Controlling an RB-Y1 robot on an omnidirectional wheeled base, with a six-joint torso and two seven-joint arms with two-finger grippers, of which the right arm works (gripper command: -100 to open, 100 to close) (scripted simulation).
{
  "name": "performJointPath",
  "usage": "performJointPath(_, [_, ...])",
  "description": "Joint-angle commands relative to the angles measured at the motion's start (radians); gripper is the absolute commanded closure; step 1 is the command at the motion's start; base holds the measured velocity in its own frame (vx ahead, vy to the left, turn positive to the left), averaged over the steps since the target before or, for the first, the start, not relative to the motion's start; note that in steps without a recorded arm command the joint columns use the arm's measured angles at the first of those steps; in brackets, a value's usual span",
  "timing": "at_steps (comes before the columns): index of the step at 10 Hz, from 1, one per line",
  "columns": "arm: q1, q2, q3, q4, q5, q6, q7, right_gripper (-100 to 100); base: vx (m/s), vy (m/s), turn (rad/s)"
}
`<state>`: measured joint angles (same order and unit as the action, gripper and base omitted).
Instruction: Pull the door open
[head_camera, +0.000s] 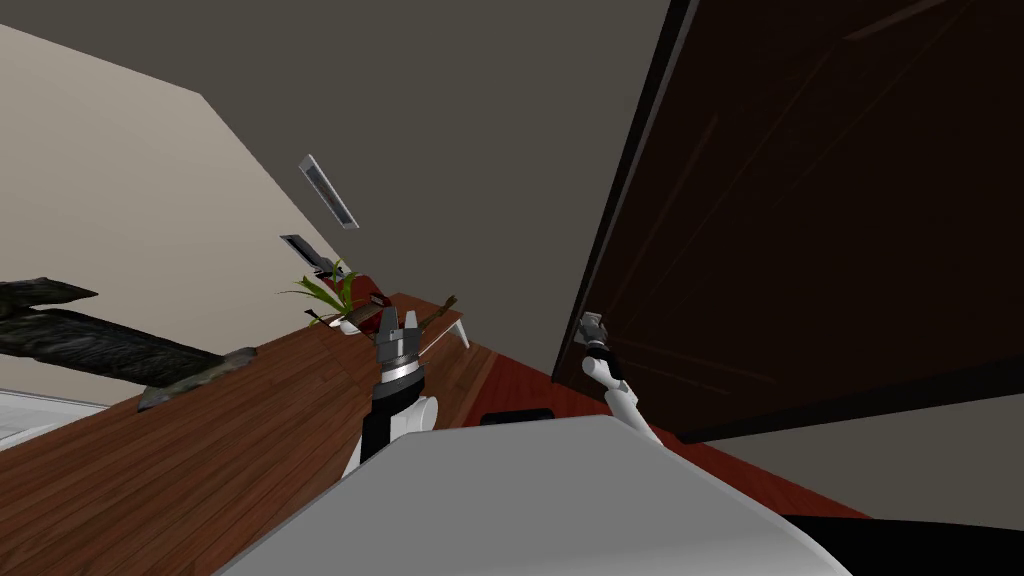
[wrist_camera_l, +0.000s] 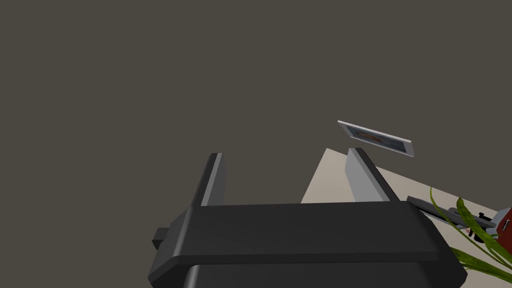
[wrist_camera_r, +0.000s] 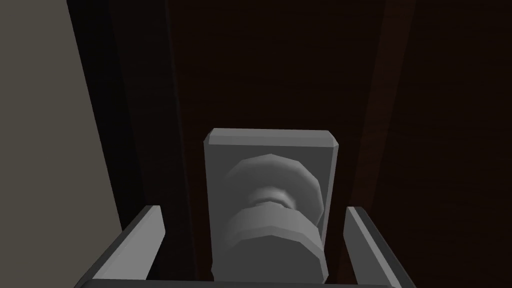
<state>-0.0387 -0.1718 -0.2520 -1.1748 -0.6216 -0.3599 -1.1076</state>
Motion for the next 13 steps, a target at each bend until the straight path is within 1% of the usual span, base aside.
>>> performJointPath(1, [0.000, 0.000, 0.000, 0.000, 0.000, 0.000, 0.000, -100, 0.063, -0.011, 0.015])
performJointPath(2, [0.000, 0.000, 0.000, 0.000, 0.000, 0.000, 0.000, 100, -0.008, -0.004, -0.032])
performJointPath(7, [0.000, 0.000, 0.000, 0.000, 0.000, 0.000, 0.000, 100, -0.012, -0.001, 0.002])
performJointPath(8, [0.006, -0.011, 0.011, -0.001, -0.001, 0.003, -0.013, 100, -0.105, -0.019, 0.089])
performJointPath(13, [0.023, -0.044, 0.057, -0.013, -0.005, 0.008, -0.061, 100, -0.214, -0.029, 0.132])
